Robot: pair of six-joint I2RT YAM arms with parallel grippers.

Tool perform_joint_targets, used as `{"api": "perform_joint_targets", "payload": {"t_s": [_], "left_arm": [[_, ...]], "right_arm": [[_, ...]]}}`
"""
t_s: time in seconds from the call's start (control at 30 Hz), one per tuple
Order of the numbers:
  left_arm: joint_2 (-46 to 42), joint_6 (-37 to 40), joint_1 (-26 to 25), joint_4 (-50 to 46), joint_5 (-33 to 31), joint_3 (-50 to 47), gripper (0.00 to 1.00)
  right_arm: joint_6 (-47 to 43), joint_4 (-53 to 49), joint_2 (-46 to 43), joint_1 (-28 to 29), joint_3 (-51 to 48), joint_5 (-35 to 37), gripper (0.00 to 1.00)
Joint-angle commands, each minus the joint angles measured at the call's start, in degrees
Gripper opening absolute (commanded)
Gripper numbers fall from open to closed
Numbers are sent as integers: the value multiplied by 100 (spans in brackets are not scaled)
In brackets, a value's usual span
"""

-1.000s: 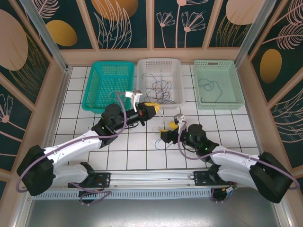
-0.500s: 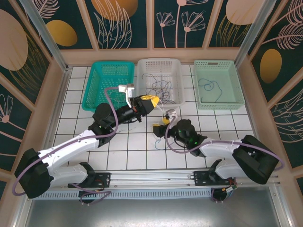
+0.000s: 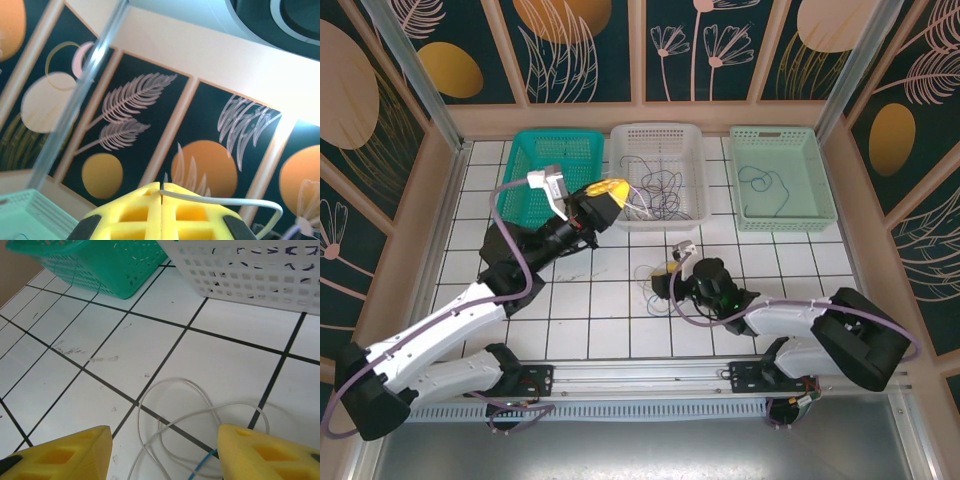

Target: Untangle the cables

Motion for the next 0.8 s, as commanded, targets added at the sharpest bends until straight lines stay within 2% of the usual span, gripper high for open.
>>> {"api": "perform_joint_targets", "payload": {"t_s": [0.0, 0.23, 0.33, 0.47, 0.6, 0.77], "left_arm": [[-229, 543, -19, -615, -911, 238, 4], [-437, 1299, 35, -1492, -2920, 193, 5], [-381, 1472, 250, -1699, -3294, 207, 3], [-97, 1120, 987, -1896, -2901, 221, 2], [348, 1070, 1502, -2004, -2819, 294, 2], [1050, 624, 2347, -2070, -2109, 473, 5]], "right_arm": [[122, -104, -373, 30, -177, 241, 59], [165, -545, -938, -72, -234, 568, 64], [250, -713, -1064, -163, -234, 606, 65], [331, -692, -1194, -242, -278, 561, 66], [357, -764, -1268, -261, -279, 544, 66], [397, -903, -1381, -270, -313, 587, 66]]}}
